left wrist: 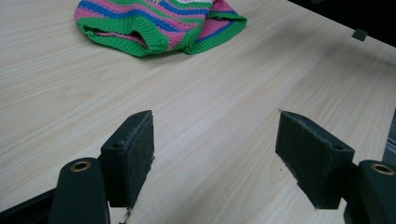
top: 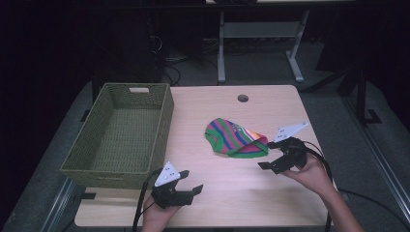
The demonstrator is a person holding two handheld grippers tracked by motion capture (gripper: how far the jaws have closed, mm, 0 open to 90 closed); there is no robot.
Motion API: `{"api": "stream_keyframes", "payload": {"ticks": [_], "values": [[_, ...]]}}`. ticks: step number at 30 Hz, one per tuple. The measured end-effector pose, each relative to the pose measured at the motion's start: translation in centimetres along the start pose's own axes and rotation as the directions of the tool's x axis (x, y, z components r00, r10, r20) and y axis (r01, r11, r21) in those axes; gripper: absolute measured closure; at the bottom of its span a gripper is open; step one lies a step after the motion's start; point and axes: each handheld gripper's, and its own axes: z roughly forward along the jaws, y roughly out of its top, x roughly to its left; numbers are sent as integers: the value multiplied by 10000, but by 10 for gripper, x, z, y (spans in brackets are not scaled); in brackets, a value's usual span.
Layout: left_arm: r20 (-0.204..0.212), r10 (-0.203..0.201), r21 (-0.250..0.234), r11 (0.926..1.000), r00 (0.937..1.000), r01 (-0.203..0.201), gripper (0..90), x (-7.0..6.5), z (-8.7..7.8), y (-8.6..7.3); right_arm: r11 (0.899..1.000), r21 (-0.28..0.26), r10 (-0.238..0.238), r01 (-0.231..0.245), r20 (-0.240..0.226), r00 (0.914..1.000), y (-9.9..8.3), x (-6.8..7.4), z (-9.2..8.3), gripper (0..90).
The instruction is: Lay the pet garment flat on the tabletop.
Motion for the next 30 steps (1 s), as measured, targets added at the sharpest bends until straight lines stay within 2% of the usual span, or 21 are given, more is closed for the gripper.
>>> {"api": "stream_keyframes", "payload": {"ticks": [5, 12, 14, 28, 30], "values": [[47, 35, 10, 10000, 10000, -35, 276, -1, 1, 0, 9999, 34, -106, 106, 41, 9999, 8, -4, -1, 147], [4, 171, -65, 9998, 9999, -171, 275, -1, -1, 1, 9997, 256, 57, -50, -284, 9996, 24, -11, 6, 153], [42, 54, -68, 10000, 10000, -53, 275, 0, -1, 1, 9996, 273, 89, -79, -389, 9992, 30, -13, 8, 155], [82, 116, -72, 9999, 9999, -116, 275, 1, -2, 1, 9952, 971, -82, 124, -438, 9990, 68, -30, 29, 196], [84, 136, -18, 9999, 9999, -136, 275, 0, -2, 1, 9922, 1240, -109, 161, -427, 9990, 70, -33, 35, 202]]}}
